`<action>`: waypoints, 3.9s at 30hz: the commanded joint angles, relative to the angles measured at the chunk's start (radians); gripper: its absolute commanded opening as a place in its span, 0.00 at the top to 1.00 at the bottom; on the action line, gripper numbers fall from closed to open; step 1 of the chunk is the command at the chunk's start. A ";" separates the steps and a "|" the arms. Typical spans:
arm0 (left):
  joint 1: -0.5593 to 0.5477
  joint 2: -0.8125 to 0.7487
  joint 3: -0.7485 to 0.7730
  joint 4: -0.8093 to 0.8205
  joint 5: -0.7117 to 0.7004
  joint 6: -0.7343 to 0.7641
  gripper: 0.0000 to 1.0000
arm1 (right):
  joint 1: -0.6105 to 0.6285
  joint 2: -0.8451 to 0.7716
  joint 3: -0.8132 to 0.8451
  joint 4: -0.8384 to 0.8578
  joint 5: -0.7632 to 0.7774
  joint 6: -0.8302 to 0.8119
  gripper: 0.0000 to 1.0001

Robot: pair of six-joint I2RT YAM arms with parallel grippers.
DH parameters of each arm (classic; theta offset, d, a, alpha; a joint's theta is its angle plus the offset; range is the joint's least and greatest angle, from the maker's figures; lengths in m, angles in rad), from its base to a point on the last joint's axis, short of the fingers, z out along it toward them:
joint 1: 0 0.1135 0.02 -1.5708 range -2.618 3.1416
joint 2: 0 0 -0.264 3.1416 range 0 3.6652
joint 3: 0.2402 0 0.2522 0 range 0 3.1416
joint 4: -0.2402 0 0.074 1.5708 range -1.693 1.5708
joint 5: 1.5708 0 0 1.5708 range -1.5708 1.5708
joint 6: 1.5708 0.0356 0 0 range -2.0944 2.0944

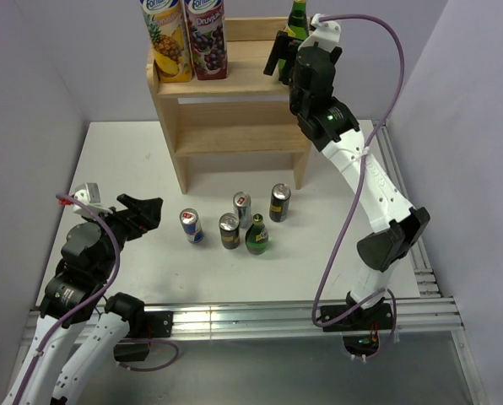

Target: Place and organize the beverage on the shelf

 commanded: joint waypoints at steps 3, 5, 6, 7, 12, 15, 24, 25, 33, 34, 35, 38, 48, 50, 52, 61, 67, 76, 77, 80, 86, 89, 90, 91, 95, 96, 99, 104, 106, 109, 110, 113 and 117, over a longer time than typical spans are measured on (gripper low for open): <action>-0.003 -0.014 0.001 0.022 -0.019 0.011 0.01 | -0.013 -0.124 -0.089 -0.013 0.140 -0.013 0.00; -0.003 -0.015 0.001 0.022 -0.020 0.011 0.01 | -0.007 -0.157 -0.115 -0.015 0.150 -0.002 0.00; -0.003 -0.015 0.001 0.022 -0.020 0.011 0.01 | -0.004 -0.170 -0.147 -0.010 0.158 -0.001 0.00; -0.003 -0.017 0.001 0.022 -0.020 0.011 0.01 | 0.002 -0.184 -0.164 -0.003 0.167 -0.002 0.00; -0.003 -0.017 0.001 0.019 -0.022 0.010 0.01 | 0.066 -0.288 -0.282 0.053 0.219 -0.030 0.00; -0.003 -0.017 0.001 0.019 -0.023 0.010 0.01 | 0.100 -0.337 -0.308 0.031 0.248 -0.021 0.00; -0.003 -0.017 0.001 0.019 -0.028 0.010 0.01 | 0.359 -0.591 -0.642 -0.009 0.313 0.111 0.00; -0.003 -0.015 0.001 0.019 -0.028 0.008 0.01 | 0.432 -0.613 -0.677 -0.029 0.330 0.134 0.00; -0.003 -0.009 -0.001 0.022 -0.022 0.010 0.01 | 0.769 -0.786 -1.066 -0.072 0.374 0.421 0.00; -0.003 -0.008 -0.002 0.022 -0.020 0.008 0.01 | 0.801 -0.791 -1.090 -0.096 0.399 0.450 0.00; -0.003 -0.009 -0.001 0.022 -0.020 0.010 0.01 | 0.853 -0.794 -1.142 -0.107 0.411 0.516 0.00; -0.003 -0.008 -0.002 0.022 -0.019 0.008 0.01 | 0.869 -0.805 -1.278 -0.093 0.370 0.623 0.00; -0.003 -0.006 -0.002 0.023 -0.017 0.011 0.01 | 0.857 -0.663 -1.517 0.154 0.281 0.757 0.00; -0.003 -0.008 -0.002 0.022 -0.019 0.010 0.01 | 0.847 -0.612 -1.528 0.201 0.287 0.756 0.00; -0.003 -0.008 -0.001 0.024 -0.019 0.010 0.01 | 0.838 -0.589 -1.538 0.244 0.281 0.745 0.00; -0.005 0.000 -0.002 0.025 -0.006 0.013 0.01 | 0.645 -0.547 -1.614 0.453 0.200 0.664 0.00; -0.005 -0.005 -0.004 0.025 -0.008 0.013 0.01 | 0.605 -0.445 -1.577 0.522 0.183 0.631 0.00; -0.005 -0.005 -0.004 0.030 -0.002 0.014 0.01 | 0.603 -0.296 -1.532 0.591 0.196 0.618 0.00; -0.005 -0.005 -0.004 0.030 0.000 0.014 0.01 | 0.603 -0.282 -1.531 0.591 0.212 0.617 0.00; -0.006 -0.005 -0.004 0.031 0.003 0.016 0.01 | 0.603 -0.268 -1.526 0.599 0.248 0.601 0.00; -0.005 -0.005 -0.005 0.036 0.010 0.017 0.01 | 0.603 -0.230 -1.520 0.645 0.305 0.536 0.00; -0.006 -0.008 -0.005 0.036 0.014 0.017 0.01 | 0.605 -0.202 -1.522 0.685 0.324 0.504 0.01; -0.006 -0.009 -0.005 0.036 0.014 0.017 0.01 | 0.604 -0.193 -1.517 0.700 0.330 0.490 0.01; -0.006 -0.008 -0.005 0.036 0.014 0.019 0.01 | 0.603 -0.181 -1.514 0.703 0.334 0.489 0.01; -0.006 -0.008 -0.005 0.036 0.015 0.017 0.01 | 0.605 -0.153 -1.509 0.734 0.345 0.475 0.02; -0.005 -0.006 -0.005 0.036 0.015 0.017 0.01 | 0.605 -0.147 -1.508 0.743 0.347 0.470 0.02; -0.006 -0.005 -0.005 0.037 0.020 0.019 0.01 | 0.603 -0.119 -1.515 0.776 0.362 0.464 0.05; -0.006 0.006 -0.002 0.034 0.021 0.022 0.01 | 0.605 -0.070 -1.531 0.815 0.393 0.484 0.19; -0.006 0.008 -0.002 0.033 0.023 0.023 0.01 | 0.604 -0.055 -1.534 0.818 0.403 0.498 0.32; -0.006 0.014 -0.001 0.034 0.021 0.025 0.01 | 0.604 -0.047 -1.535 0.820 0.402 0.495 0.70; -0.006 0.015 -0.001 0.034 0.023 0.025 0.01 | 0.603 -0.049 -1.535 0.812 0.402 0.496 0.92; -0.006 0.015 -0.002 0.036 0.021 0.022 0.01 | 0.611 -0.087 -1.531 0.749 0.400 0.512 1.00; -0.006 0.014 -0.004 0.036 0.017 0.020 0.01 | 0.660 -0.191 -1.496 0.578 0.439 0.542 1.00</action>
